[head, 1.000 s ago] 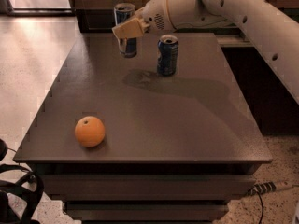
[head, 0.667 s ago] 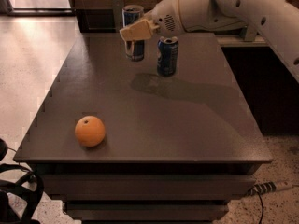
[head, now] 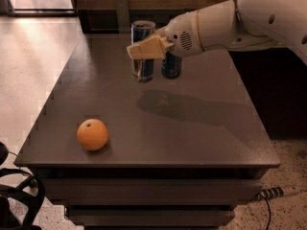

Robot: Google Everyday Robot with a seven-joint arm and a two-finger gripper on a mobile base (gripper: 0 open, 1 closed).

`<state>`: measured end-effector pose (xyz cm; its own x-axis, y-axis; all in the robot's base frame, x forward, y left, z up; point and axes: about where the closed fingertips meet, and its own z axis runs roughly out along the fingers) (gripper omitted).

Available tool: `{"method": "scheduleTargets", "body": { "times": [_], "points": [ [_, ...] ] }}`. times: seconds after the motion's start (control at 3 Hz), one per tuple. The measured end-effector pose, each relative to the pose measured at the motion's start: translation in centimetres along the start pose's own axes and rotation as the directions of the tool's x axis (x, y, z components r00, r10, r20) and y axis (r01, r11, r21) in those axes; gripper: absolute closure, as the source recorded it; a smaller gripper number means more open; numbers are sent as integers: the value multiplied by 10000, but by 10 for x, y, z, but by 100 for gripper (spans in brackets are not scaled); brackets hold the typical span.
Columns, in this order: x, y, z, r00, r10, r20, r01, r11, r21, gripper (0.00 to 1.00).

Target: Move redbull can near orange

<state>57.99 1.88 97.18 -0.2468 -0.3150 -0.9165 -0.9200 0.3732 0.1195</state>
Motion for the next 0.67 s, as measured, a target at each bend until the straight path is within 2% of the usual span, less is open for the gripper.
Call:
{"method": "scheduleTargets", "body": {
  "times": [0.33,0.67],
  "points": [
    [15,29,-1,9999,-96,-80,96,9999,-92,100],
    [33,55,-1,9985,-442,-335,436,9989,-197,100]
  ]
}}
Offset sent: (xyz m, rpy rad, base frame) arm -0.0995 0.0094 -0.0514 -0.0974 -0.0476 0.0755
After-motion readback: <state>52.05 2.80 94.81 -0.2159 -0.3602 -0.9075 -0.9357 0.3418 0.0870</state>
